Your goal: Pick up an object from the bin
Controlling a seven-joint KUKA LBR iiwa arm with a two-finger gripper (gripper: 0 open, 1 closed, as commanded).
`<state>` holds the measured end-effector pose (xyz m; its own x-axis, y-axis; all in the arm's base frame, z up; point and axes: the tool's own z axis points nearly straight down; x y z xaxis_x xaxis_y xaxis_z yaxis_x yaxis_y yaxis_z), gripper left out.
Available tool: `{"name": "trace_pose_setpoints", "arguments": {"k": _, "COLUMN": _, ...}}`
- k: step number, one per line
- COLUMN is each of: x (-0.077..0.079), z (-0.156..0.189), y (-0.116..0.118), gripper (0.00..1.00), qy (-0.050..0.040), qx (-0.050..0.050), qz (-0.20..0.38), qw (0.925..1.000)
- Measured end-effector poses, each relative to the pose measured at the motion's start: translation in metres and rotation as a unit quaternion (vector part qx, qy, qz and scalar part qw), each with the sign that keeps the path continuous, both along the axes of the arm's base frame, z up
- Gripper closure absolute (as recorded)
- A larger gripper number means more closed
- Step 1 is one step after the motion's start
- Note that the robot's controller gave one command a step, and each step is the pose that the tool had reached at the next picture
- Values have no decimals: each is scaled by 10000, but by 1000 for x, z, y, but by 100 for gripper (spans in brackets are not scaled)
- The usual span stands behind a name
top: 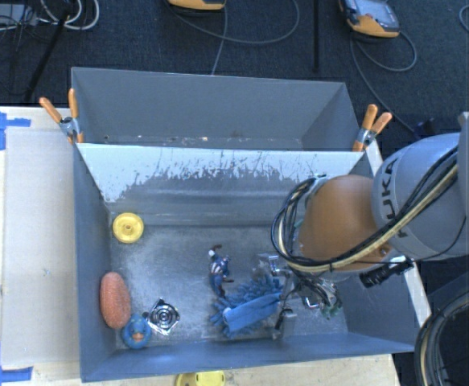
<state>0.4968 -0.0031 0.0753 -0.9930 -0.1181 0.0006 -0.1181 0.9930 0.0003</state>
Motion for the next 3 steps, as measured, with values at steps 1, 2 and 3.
{"name": "trace_pose_setpoints", "arguments": {"k": 1, "x": -10, "z": -6, "y": 6, "gripper": 100, "qy": -3, "qx": 4, "qz": -23, "qw": 10000}}
{"name": "trace_pose_setpoints", "arguments": {"k": 2, "x": -10, "z": -6, "y": 6, "gripper": 100, "qy": -1, "qx": 3, "qz": -27, "qw": 10000}}
{"name": "trace_pose_setpoints", "arguments": {"k": 3, "x": 0, "z": 100, "y": 30, "gripper": 100, "qy": -1, "qx": 0, "qz": -57, "qw": 10000}}
